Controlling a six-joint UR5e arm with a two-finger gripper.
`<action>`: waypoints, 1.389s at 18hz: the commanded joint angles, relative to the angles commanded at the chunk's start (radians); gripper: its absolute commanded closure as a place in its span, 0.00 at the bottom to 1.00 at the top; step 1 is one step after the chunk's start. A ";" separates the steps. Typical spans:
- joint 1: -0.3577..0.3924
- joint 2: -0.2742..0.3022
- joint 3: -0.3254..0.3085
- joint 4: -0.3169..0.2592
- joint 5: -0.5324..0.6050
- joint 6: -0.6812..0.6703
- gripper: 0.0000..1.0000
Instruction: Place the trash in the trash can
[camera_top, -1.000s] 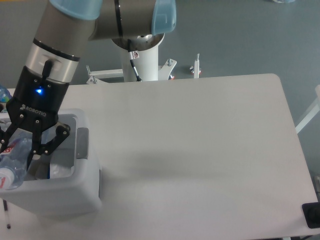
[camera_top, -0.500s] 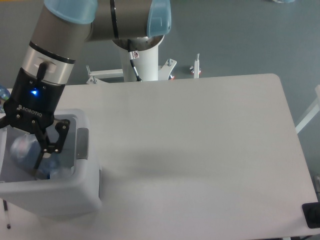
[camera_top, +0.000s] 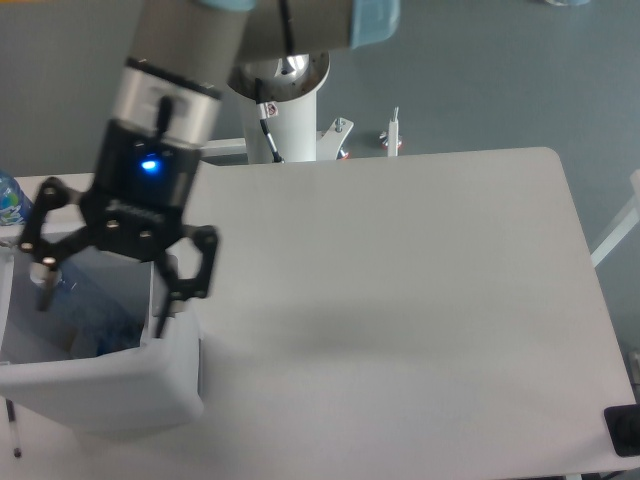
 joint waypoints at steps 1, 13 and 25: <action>0.024 0.005 -0.005 -0.002 0.011 0.015 0.00; 0.224 0.101 -0.150 -0.021 0.022 0.443 0.00; 0.256 0.163 -0.192 -0.201 0.279 0.795 0.00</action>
